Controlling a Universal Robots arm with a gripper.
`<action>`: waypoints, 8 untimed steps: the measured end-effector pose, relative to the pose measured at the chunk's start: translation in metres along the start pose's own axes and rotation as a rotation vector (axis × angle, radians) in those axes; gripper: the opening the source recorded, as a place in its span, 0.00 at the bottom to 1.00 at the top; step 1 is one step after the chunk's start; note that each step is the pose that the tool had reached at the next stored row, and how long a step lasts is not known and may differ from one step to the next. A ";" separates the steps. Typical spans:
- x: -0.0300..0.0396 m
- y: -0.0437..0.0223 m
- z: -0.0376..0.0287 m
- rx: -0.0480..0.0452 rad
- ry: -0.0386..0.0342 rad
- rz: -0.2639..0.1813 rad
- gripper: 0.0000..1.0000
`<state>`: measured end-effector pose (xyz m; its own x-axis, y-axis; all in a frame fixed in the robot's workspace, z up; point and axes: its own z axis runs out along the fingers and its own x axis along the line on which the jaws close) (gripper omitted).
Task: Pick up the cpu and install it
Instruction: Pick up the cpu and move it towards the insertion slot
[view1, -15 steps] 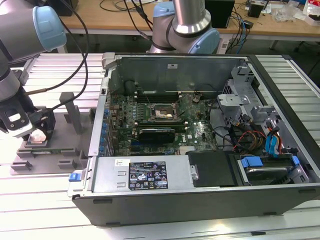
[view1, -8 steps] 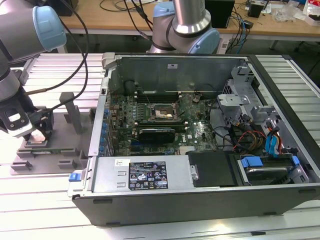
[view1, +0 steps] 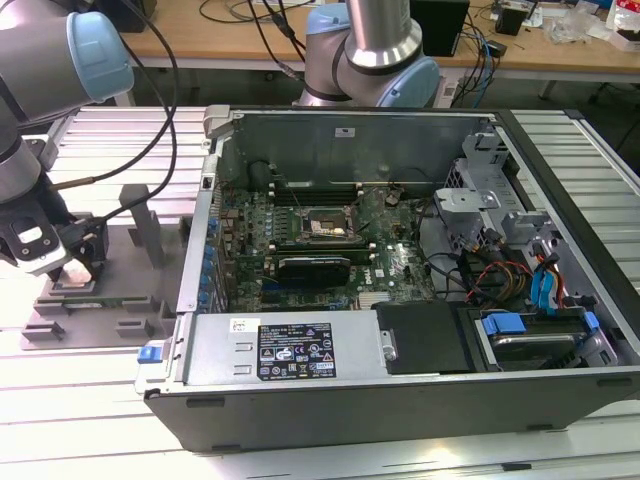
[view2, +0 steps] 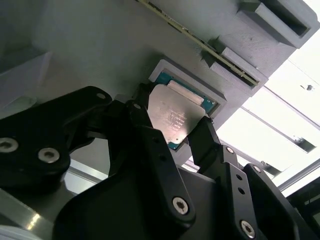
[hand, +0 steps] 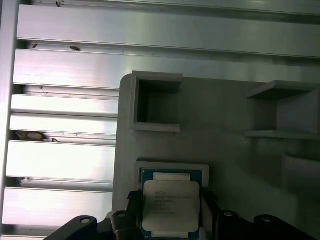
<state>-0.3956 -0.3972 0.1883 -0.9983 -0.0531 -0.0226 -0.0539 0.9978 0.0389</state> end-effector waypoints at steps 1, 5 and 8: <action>-0.0001 0.0000 -0.0001 0.0001 0.0001 0.000 0.56; -0.0002 0.0000 0.0000 0.0000 0.0000 0.000 0.55; -0.0003 0.0000 0.0000 0.0000 0.0000 0.000 0.55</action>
<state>-0.3953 -0.3972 0.1883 -0.9983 -0.0531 -0.0227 -0.0540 0.9978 0.0389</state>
